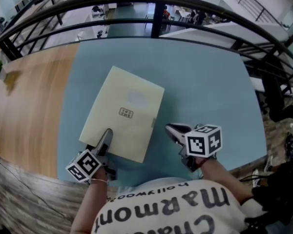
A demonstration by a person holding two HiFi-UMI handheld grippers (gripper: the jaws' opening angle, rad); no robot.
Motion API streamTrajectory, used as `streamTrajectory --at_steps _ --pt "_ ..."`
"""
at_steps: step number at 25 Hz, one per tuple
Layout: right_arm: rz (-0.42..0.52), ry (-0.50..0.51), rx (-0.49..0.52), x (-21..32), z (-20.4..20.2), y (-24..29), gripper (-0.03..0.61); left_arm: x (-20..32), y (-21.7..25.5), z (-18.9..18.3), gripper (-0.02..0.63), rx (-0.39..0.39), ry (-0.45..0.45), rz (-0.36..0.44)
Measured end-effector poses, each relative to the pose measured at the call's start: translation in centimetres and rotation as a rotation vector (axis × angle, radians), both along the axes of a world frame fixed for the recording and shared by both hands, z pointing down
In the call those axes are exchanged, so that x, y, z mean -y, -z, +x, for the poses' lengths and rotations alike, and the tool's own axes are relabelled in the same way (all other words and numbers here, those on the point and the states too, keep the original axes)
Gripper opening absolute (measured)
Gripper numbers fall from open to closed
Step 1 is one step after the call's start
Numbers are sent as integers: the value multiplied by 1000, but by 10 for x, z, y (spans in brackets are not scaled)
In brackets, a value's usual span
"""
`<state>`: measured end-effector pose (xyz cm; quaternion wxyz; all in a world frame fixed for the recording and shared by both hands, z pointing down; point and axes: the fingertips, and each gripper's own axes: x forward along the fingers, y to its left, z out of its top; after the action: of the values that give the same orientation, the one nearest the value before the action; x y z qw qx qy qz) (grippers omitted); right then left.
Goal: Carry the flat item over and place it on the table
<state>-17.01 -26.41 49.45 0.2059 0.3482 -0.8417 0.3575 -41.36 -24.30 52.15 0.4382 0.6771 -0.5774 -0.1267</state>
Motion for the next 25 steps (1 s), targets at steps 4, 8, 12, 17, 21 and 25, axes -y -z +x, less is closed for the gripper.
streamTrajectory --at_steps 4,8,12,17,21,25 --pt "-6 -3 3 1 -2 -2 40 1 -4 -1 489 7 9 -28" --pt "-7 -6 3 1 -4 -4 40 1 -11 -1 500 1 26 -81" --pt "-10 -10 6 1 -3 -8 40 -1 -19 -5 517 25 67 -125" --pt "-9 -15 -1 2 0 -9 40 -1 -22 -6 518 24 76 -139" --pt "-13 -14 -1 3 0 -13 40 0 -26 -7 520 30 86 -154" --pt "-13 -9 -4 3 0 -14 40 0 -27 -7 523 38 96 -176"
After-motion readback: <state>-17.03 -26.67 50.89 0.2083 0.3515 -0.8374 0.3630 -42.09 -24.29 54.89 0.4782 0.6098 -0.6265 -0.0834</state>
